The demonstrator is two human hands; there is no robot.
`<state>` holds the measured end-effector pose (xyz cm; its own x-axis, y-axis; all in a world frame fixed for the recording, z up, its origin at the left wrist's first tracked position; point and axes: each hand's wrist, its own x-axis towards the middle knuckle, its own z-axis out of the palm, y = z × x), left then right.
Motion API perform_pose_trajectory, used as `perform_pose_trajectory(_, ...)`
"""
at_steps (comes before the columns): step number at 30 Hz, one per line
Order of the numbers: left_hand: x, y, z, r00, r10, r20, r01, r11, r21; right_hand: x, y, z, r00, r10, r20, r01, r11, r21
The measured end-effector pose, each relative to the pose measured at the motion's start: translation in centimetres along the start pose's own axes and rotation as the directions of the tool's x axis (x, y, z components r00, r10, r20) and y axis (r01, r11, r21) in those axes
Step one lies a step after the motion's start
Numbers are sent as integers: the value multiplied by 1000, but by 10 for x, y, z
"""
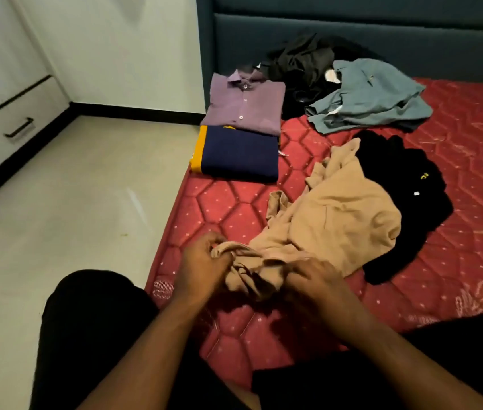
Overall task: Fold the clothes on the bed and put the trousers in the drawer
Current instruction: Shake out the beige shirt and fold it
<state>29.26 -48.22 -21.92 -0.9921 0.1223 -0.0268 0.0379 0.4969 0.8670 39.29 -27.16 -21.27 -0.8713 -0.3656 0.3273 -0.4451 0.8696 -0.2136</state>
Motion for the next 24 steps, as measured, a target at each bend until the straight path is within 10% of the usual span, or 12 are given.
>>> perform_pose_trajectory(3, -1, -17, 1, 978, 9, 206, -76, 944, 320, -19, -7, 10, 934, 51, 355, -78, 995, 61)
perform_pose_trajectory(7, 1, -14, 1, 900, 205, 385, -333, 892, 305, 2, -4, 8, 987, 160, -14, -155, 972, 178)
perform_pose_trajectory(9, -2, -9, 5, 880, 228, 416, -375, 871, 317, 11, -1, 11, 993, 114, 29, -117, 985, 128)
perform_pose_trajectory(13, -6, -10, 15, 936, 89, 340, -180, 952, 246, 10, -1, 33, 916, 217, 338, -201, 976, -81)
perform_pose_trajectory(19, -7, -6, 13, 922, -132, 364, 114, 991, 73, 11, 11, 42, 818, 444, 366, -423, 895, -139)
perform_pose_trajectory(24, -6, 3, 12, 796, -181, 578, 413, 860, -299, 3, 11, 51, 924, 323, 206, -306, 946, -111)
